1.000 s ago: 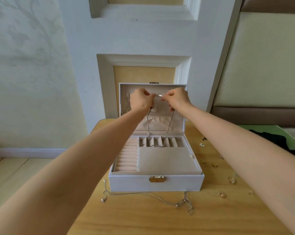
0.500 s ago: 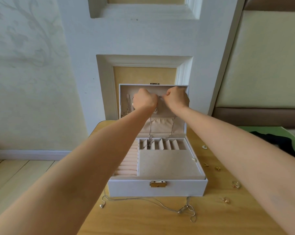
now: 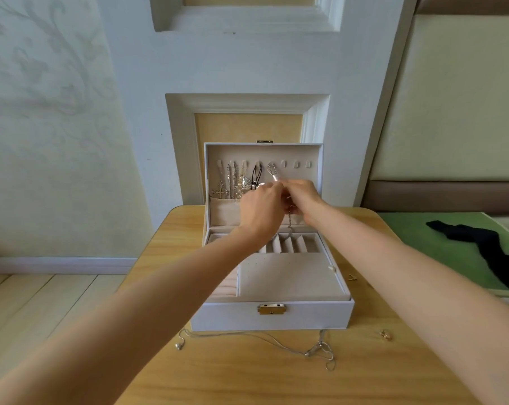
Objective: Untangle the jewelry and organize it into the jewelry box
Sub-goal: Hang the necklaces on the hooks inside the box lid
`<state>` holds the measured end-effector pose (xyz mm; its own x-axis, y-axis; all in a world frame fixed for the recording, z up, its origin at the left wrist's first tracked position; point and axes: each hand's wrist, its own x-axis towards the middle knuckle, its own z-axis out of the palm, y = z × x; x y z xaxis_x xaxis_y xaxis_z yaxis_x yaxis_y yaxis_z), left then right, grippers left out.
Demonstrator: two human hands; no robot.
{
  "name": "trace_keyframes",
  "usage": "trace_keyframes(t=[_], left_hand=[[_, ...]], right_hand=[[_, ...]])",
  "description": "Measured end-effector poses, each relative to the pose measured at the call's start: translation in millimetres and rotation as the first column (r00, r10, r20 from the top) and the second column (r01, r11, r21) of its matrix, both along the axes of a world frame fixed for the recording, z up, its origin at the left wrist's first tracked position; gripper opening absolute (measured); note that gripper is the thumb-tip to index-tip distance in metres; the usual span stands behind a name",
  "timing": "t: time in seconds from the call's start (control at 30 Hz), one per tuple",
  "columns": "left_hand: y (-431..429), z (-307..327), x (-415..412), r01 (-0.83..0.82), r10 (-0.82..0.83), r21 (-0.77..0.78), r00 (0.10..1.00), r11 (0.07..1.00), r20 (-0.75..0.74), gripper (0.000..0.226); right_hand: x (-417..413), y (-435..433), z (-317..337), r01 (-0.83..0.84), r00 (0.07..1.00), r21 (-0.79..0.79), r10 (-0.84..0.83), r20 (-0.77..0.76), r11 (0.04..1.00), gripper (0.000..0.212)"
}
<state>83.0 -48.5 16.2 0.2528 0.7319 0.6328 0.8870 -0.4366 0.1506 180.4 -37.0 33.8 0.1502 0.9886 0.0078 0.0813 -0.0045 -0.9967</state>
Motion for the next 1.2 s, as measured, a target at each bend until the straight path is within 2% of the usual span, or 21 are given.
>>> trace_keyframes(t=[0.07,0.17,0.3,0.4,0.47,0.57,0.63,0.7,0.8,1.0,1.1,1.2], left_hand=[[-1.4,-3.5,-3.8,0.043,-0.042,0.04,0.999,0.998,-0.01,0.02],[-2.2,-9.3,-11.6,0.019,-0.022,0.052,0.997,0.998,0.07,0.023],[2.6,-17.5,-18.2,-0.056,0.051,-0.087,0.997,0.995,-0.056,0.033],[2.8,-18.9,-16.2,-0.072,0.058,-0.143,0.993,0.987,-0.1,0.035],[2.8,-18.8,-14.4,-0.089,0.067,-0.166,0.989,0.982,-0.13,0.035],[1.2,-19.4,-13.3,-0.101,0.064,-0.182,0.977,0.978,-0.201,0.032],[-0.4,-21.1,-14.8,-0.087,0.043,-0.179,0.971,0.98,-0.233,0.031],[-2.3,-23.1,-17.9,-0.057,0.014,-0.178,0.972,0.982,-0.235,0.034],[-3.9,-22.6,-22.5,-0.031,-0.021,-0.21,0.97,0.977,-0.242,0.038],[-7.2,-14.9,-30.5,0.028,-0.107,-0.335,0.969,0.942,-0.222,0.054],[-10.1,-14.1,-31.7,0.039,-0.119,-0.339,0.968,0.94,-0.22,0.058],[-10.8,-15.0,-31.6,0.041,-0.114,-0.334,0.972,0.942,-0.203,0.058]], right_hand=[[0.3,0.9,-2.4,0.041,0.999,0.014,-0.042,0.014,0.999,0.012],[3.8,1.1,-4.1,0.085,0.994,0.031,-0.087,0.07,0.996,0.013],[9.4,-9.3,-8.3,-0.034,0.996,-0.023,0.036,0.083,0.999,0.015],[17.5,-17.5,-21.1,-0.036,0.941,0.011,0.03,0.338,0.999,0.017],[24.3,-25.5,-29.9,-0.009,0.846,0.053,-0.021,0.533,0.999,0.02],[33.2,-38.3,-32.8,-0.021,0.742,0.056,-0.022,0.67,0.998,0.022],[36.0,-44.0,-23.6,-0.076,0.775,-0.052,0.091,0.626,0.996,0.016],[36.3,-43.4,-10.2,-0.105,0.855,-0.091,0.137,0.5,0.99,0.013],[33.8,-31.1,9.3,-0.053,0.952,0.016,0.045,0.304,0.998,0.013],[15.3,-4.3,24.2,-0.001,0.981,0.089,-0.017,0.194,0.996,0.014],[10.2,3.4,23.8,-0.022,0.976,0.088,0.002,0.218,0.996,0.014],[10.6,4.3,18.1,-0.019,0.916,0.023,0.008,0.401,1.0,0.014]])
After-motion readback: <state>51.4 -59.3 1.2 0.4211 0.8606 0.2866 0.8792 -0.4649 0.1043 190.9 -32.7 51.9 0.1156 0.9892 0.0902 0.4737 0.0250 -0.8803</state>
